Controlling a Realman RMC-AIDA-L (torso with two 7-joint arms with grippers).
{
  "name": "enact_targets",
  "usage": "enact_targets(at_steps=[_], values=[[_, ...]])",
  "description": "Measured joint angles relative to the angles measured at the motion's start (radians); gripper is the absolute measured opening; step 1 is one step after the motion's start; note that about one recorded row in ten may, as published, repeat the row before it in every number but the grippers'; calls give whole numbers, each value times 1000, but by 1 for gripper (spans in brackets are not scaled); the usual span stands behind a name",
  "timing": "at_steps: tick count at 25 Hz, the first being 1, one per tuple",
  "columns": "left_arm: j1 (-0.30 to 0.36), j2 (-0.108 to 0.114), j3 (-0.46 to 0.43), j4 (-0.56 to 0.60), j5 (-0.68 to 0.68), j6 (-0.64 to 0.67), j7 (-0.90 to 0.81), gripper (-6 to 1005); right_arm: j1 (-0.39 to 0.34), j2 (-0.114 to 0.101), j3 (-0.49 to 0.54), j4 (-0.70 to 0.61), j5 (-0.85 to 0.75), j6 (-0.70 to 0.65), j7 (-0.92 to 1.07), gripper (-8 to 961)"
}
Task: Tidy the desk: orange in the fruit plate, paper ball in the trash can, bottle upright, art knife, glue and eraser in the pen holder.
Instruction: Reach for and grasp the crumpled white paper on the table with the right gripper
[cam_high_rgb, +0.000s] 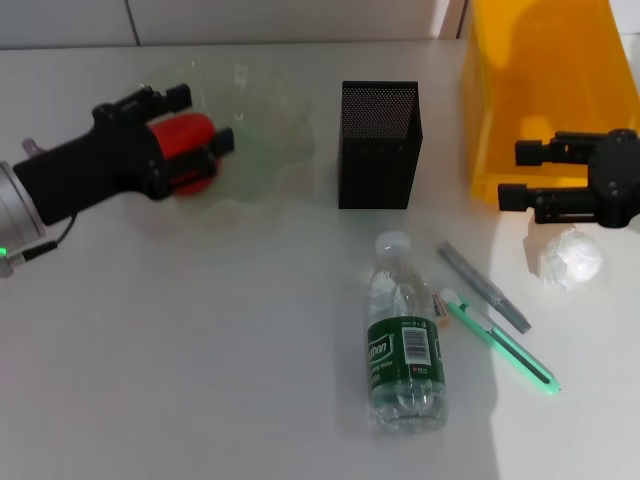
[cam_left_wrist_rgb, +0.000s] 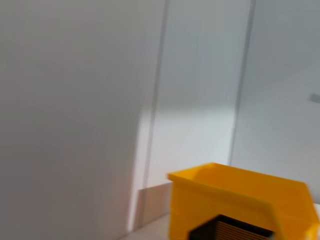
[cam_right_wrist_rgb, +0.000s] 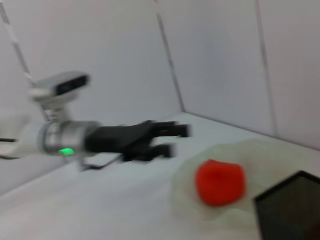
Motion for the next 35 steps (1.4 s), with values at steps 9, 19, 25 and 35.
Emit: enact_targets(at_steps=[9, 19, 25, 35], values=[[60, -5, 70, 15, 158, 201, 27, 870, 167, -23, -79, -482, -440, -119, 621, 758], [64, -8, 91, -6, 160, 154, 66, 869, 316, 13, -165, -479, -860, -238, 816, 756], [55, -8, 103, -5, 160, 152, 67, 869, 277, 20, -180, -400, -923, -185, 870, 752], [44, -8, 123, -6, 161, 155, 71, 868, 253, 21, -200, -262, -952, -56, 885, 733]])
